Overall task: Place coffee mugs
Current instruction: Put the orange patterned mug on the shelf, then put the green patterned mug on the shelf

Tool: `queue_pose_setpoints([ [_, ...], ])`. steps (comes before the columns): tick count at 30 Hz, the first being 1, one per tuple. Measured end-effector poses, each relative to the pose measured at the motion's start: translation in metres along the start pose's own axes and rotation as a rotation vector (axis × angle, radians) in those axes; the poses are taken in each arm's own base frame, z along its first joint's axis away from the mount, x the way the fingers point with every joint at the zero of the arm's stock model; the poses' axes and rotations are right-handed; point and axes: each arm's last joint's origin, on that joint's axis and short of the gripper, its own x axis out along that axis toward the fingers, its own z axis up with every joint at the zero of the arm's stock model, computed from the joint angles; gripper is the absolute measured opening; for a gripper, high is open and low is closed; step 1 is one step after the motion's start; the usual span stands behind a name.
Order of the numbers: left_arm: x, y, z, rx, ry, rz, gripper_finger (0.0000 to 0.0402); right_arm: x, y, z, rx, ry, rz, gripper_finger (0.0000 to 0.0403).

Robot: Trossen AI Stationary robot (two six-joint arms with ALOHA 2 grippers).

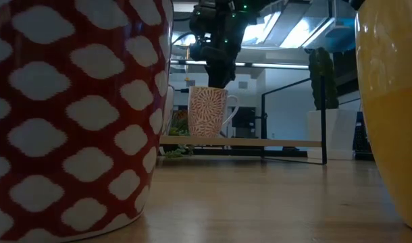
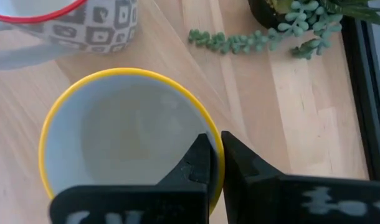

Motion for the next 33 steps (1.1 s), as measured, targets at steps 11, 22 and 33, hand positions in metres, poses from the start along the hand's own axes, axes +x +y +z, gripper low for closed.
queue_pose_setpoints([
  [11,0.0,0.0,0.0,0.0,0.0,0.0,0.0112,0.001,0.0,0.001,-0.013,-0.007,-0.012,0.0014],
  [22,0.0,0.0,0.0,-0.001,0.0,0.0,0.0112,0.002,-0.001,0.004,-0.012,-0.037,-0.027,0.0064],
  [33,0.0,0.0,0.0,-0.001,0.0,-0.001,0.0112,-0.051,-0.002,0.003,-0.016,-0.157,-0.059,0.0092],
])
